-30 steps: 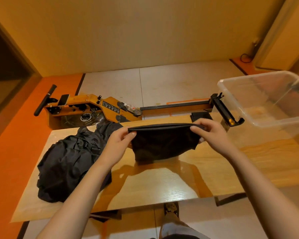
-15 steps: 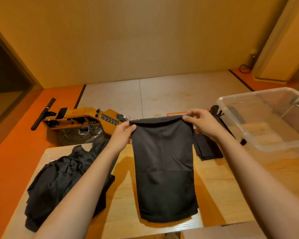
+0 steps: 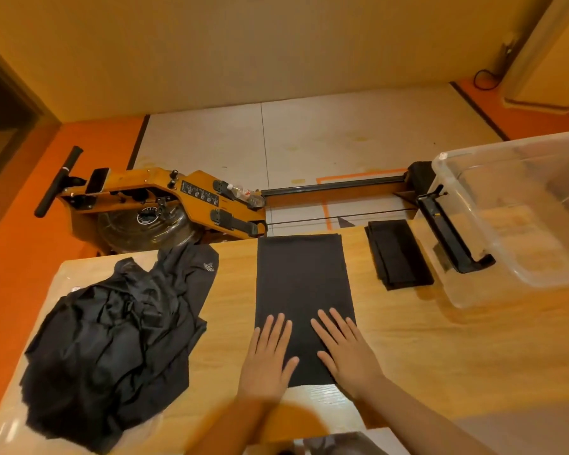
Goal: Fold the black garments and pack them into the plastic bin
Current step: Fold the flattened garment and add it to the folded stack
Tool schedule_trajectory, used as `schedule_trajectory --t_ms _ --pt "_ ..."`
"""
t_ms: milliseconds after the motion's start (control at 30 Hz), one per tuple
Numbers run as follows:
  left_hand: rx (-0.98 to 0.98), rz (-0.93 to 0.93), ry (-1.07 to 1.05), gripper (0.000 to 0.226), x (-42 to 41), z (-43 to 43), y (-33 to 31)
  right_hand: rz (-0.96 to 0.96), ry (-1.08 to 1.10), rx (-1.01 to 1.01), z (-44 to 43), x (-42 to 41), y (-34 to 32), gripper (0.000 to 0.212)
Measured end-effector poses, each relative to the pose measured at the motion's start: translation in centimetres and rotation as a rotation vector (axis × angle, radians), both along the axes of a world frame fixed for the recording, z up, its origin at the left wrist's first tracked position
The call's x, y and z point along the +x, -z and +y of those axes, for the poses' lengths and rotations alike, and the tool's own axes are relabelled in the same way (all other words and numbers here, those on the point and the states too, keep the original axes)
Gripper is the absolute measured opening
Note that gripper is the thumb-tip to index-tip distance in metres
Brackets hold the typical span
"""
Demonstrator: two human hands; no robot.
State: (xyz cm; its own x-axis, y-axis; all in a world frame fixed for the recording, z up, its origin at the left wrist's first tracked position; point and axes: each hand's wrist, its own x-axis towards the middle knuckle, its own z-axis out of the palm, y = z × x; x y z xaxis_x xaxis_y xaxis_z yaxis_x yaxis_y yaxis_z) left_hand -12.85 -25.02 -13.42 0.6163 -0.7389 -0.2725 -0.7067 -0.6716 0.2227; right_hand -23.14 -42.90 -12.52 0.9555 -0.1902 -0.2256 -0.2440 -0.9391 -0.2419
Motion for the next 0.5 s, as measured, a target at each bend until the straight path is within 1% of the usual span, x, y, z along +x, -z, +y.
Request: schedule_trajectory --t_ms 133,233,367,500 --pt "0.006 -0.013 0.005 0.063 0.0 0.3 0.7 0.011 0.035 -0.017 0.4 -1.4 0.9 0.052" --pt "0.024 -0.025 -0.005 0.071 -0.7 0.2 0.7 0.015 0.030 -0.020 0.5 -1.3 0.8 0.052" --pt "0.053 0.019 -0.072 0.061 -2.3 0.6 0.8 0.001 0.020 -0.020 0.7 -1.9 1.0 0.052" --pt "0.009 0.046 -0.066 0.060 -4.3 1.5 0.6 -0.005 -0.007 -0.017 1.5 -3.3 0.9 0.053"
